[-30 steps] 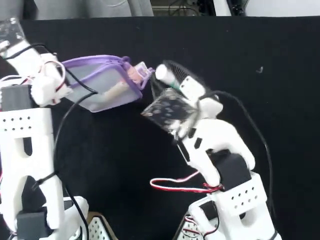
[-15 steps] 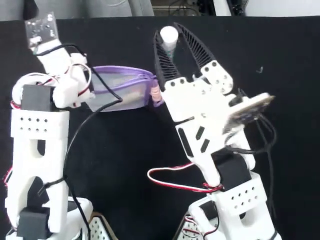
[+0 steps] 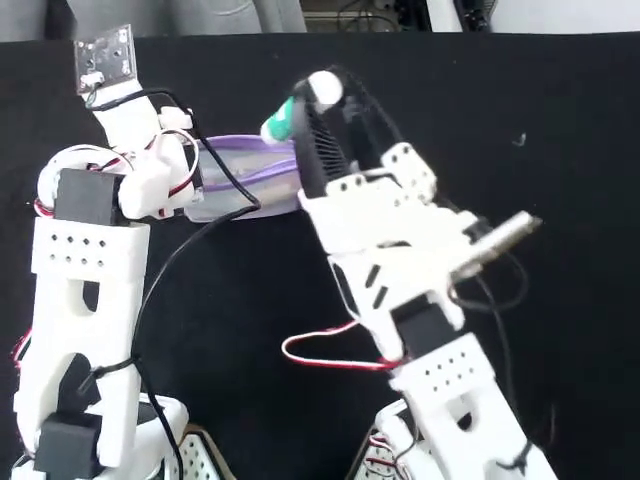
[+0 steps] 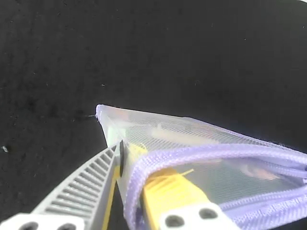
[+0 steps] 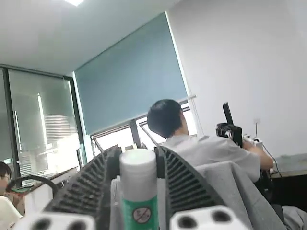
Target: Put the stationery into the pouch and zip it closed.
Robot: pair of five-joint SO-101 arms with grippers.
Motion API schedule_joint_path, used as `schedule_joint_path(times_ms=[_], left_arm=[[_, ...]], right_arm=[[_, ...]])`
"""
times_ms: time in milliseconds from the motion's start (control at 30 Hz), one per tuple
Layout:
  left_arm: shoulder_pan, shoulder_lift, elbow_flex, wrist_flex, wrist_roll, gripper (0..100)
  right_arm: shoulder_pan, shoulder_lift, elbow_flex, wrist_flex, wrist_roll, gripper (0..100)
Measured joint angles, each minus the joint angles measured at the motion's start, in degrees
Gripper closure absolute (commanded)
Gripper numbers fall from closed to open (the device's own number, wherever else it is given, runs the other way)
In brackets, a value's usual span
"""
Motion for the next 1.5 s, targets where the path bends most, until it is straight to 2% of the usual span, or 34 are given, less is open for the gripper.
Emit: schedule_joint_path(times_ms=[467,733,933,1267,1500], left_arm=[[-2.0,0.5,0.0,0.0,0.0,97],[-4.3,0.6,0.2,0.4,0.0,97],[-5.1,0.6,0.2,0.4,0.0,97],[-5.1,0.6,0.2,0.4,0.0,97],[-4.9,0.7,0.2,0.4,0.1,97]], right_arm=[[-1.8,16.6,-1.7,-6.1,-0.3,98.5],[-3.7,23.1,0.0,-6.2,-0.1,98.6],[-4.7,19.4,0.9,-6.2,3.3,98.6],[-9.7,-2.2,4.7,1.5,6.3,98.6],[-11.2,-3.9,5.0,1.7,6.3,98.6]])
